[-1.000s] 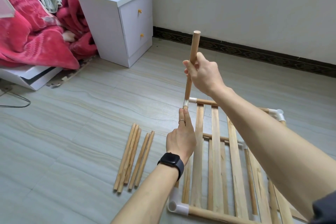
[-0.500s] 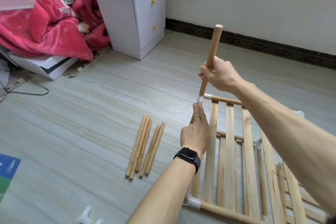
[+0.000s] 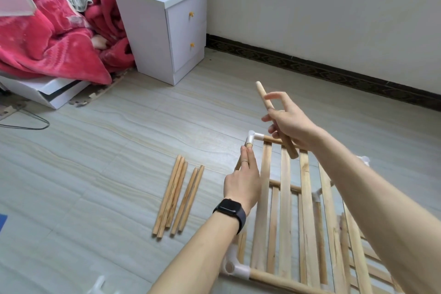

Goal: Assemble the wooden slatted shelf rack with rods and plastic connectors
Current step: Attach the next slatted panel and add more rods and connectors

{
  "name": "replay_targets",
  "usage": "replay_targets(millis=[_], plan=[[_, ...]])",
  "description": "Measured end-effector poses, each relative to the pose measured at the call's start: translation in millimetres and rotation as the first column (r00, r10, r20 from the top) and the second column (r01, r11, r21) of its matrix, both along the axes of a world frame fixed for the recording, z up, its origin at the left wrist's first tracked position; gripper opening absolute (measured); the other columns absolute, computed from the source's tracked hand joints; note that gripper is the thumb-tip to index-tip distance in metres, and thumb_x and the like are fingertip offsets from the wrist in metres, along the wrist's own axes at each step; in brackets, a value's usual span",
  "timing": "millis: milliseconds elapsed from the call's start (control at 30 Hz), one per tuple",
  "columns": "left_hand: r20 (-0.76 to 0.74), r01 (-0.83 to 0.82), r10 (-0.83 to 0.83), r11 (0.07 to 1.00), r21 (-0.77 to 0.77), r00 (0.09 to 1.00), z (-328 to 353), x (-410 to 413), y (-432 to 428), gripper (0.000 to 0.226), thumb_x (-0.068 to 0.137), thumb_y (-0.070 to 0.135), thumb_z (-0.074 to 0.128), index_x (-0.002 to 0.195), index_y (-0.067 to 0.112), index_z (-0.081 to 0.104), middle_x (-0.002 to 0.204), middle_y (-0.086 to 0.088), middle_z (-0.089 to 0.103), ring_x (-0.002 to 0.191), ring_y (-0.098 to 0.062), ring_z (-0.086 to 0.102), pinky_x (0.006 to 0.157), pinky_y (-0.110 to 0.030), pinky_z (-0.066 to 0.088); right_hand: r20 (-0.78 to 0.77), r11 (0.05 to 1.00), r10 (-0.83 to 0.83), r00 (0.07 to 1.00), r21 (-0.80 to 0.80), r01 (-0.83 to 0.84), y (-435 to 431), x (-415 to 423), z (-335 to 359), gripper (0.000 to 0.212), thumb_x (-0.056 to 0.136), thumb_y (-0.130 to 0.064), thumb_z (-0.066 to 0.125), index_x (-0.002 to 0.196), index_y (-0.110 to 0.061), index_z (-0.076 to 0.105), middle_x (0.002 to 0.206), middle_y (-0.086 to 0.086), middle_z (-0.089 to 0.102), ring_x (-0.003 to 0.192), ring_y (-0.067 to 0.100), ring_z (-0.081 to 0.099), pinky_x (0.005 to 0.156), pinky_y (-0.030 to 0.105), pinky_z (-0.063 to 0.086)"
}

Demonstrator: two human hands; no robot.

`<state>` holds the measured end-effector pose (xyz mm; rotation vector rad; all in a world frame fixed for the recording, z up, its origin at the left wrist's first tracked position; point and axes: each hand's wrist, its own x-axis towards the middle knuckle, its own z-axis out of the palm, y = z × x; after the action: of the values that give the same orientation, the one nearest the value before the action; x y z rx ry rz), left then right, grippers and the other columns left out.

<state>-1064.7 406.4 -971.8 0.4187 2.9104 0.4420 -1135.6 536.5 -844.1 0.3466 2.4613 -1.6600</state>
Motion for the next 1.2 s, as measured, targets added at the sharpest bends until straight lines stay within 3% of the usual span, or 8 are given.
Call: replay_targets(millis=[100, 200, 300, 367, 533, 733, 1000, 1200], plan=[[0.029, -0.009, 0.007, 0.999, 0.052, 1.000, 10, -5, -11, 0.079, 0.092, 0.007, 0.039, 0.161, 0.017, 0.002, 0.166, -0.011, 0.019, 0.080, -0.035, 0.062, 0.061, -0.037, 0.038, 0.116, 0.894, -0.061, 0.991, -0.436, 0.106, 13, 8, 6, 0.042, 0.097, -0.004, 0.035, 0.113, -0.011, 0.073, 0.106, 0.023, 0.069, 0.070, 0.029, 0.070, 0.062, 0.034, 0.060], [0.083, -0.053, 0.042, 0.991, 0.126, 0.996, 16, -16, -21, 0.060, 0.092, 0.016, 0.040, 0.149, 0.022, 0.022, 0.123, -0.010, 0.059, 0.073, -0.031, 0.052, 0.064, -0.040, 0.045, 0.097, 0.826, -0.045, 0.994, -0.556, 0.092, 19, 9, 9, 0.043, 0.087, 0.003, 0.043, 0.117, -0.012, 0.071, 0.093, 0.014, 0.069, 0.073, 0.027, 0.072, 0.063, 0.030, 0.061], [0.169, -0.159, 0.124, 0.963, 0.219, 0.978, 16, -34, -15, 0.055, 0.094, 0.023, 0.042, 0.145, 0.019, 0.023, 0.123, -0.010, 0.058, 0.090, -0.034, 0.058, 0.073, -0.040, 0.041, 0.000, 0.998, -0.031, 1.000, -0.049, 0.031, 13, 3, -1, 0.023, 0.096, -0.030, 0.068, 0.115, -0.019, 0.061, 0.089, 0.005, 0.070, 0.064, 0.018, 0.073, 0.060, 0.029, 0.059], [0.167, -0.198, 0.160, 0.948, 0.248, 0.973, 14, -47, -8, 0.060, 0.101, 0.031, 0.039, 0.154, 0.017, 0.014, 0.131, -0.013, 0.056, 0.106, -0.037, 0.060, 0.076, -0.040, 0.038, -0.111, 0.937, 0.004, 0.994, 0.349, 0.035, 7, -1, -14, 0.030, 0.098, -0.053, 0.058, 0.105, -0.024, 0.062, 0.079, -0.003, 0.074, 0.058, 0.014, 0.072, 0.060, 0.031, 0.059], [0.244, -0.255, 0.165, 0.879, 0.404, 0.956, 2, -50, 2, 0.047, 0.108, 0.039, 0.018, 0.154, 0.027, 0.020, 0.121, -0.010, 0.065, 0.104, -0.033, 0.062, 0.087, -0.046, 0.050, -0.278, 0.960, -0.185, 0.943, 0.154, 0.234, 2, -9, -37, 0.022, 0.097, -0.029, 0.054, 0.092, -0.014, 0.069, 0.057, 0.004, 0.068, 0.044, 0.018, 0.063, 0.045, 0.026, 0.049], [0.238, -0.251, 0.159, 0.867, 0.431, 0.958, -5, -53, 6, 0.040, 0.108, 0.034, 0.019, 0.146, 0.025, 0.025, 0.099, -0.007, 0.070, 0.089, -0.032, 0.065, 0.079, -0.048, 0.053, -0.387, 0.916, -0.285, 0.877, 0.161, 0.368, 0, -10, -46, 0.025, 0.084, -0.025, 0.056, 0.068, -0.013, 0.070, 0.050, 0.001, 0.066, 0.039, 0.010, 0.059, 0.043, 0.020, 0.046], [0.145, -0.234, 0.190, 0.881, 0.411, 0.971, -8, -50, 10, 0.041, 0.109, 0.028, 0.024, 0.148, 0.017, 0.027, 0.086, -0.011, 0.063, 0.074, -0.031, 0.052, 0.065, -0.039, 0.039, -0.415, 0.875, -0.160, 0.896, 0.360, 0.323, -4, -12, -38, 0.030, 0.081, -0.031, 0.055, 0.063, -0.010, 0.066, 0.051, 0.003, 0.065, 0.054, 0.023, 0.066, 0.063, 0.044, 0.057], [0.142, -0.246, 0.206, 0.892, 0.381, 0.968, -8, -50, 12, 0.042, 0.108, 0.027, 0.025, 0.150, 0.017, 0.026, 0.088, -0.012, 0.067, 0.081, -0.036, 0.059, 0.069, -0.040, 0.038, -0.339, 0.843, -0.052, 0.939, 0.490, 0.224, -12, -33, -18, 0.035, 0.078, -0.035, 0.053, 0.054, -0.011, 0.062, 0.051, 0.003, 0.063, 0.057, 0.025, 0.066, 0.061, 0.041, 0.056]])
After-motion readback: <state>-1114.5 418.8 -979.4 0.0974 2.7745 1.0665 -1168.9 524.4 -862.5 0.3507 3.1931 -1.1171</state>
